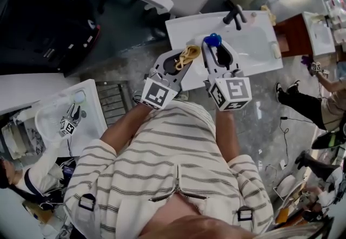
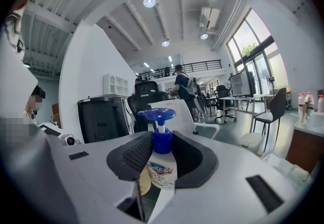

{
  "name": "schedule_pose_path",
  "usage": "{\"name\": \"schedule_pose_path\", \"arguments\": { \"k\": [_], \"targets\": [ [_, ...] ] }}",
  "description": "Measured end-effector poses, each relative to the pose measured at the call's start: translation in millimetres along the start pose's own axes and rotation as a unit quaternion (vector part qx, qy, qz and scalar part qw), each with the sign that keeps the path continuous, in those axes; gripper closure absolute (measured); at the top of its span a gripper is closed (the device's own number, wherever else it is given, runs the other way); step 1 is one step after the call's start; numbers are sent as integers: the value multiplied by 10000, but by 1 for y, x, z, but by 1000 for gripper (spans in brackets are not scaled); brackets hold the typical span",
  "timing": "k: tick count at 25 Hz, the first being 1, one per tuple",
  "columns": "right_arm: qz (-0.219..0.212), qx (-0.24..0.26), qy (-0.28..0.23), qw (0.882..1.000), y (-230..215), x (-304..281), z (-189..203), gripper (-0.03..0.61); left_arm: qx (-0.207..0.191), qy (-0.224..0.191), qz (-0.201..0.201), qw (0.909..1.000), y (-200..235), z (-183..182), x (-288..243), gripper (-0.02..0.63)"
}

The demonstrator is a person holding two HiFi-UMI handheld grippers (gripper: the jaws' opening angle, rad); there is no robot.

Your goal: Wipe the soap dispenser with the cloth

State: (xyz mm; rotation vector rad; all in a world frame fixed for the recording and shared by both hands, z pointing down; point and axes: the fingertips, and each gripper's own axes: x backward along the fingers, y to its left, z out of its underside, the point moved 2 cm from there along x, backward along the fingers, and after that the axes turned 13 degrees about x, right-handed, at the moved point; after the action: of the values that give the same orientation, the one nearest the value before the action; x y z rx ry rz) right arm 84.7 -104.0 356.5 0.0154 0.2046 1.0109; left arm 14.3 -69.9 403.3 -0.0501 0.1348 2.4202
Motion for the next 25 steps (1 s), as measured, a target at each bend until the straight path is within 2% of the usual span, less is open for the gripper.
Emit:
{"name": "schedule_pose_path", "arguments": {
  "k": [9,13,25],
  "targets": [
    [5,63,-43,10000,-3,6,0,453,13,-128,15,9999,4,-8,2,528],
    [-51,130,-73,9999,-1,8,-3,453,190,-32,-27,9998,12,-7,4,528],
    [-328,184,-117,9992,2,11,-4,453,197,214,404,9988,22,-8,2,526]
  ]
}}
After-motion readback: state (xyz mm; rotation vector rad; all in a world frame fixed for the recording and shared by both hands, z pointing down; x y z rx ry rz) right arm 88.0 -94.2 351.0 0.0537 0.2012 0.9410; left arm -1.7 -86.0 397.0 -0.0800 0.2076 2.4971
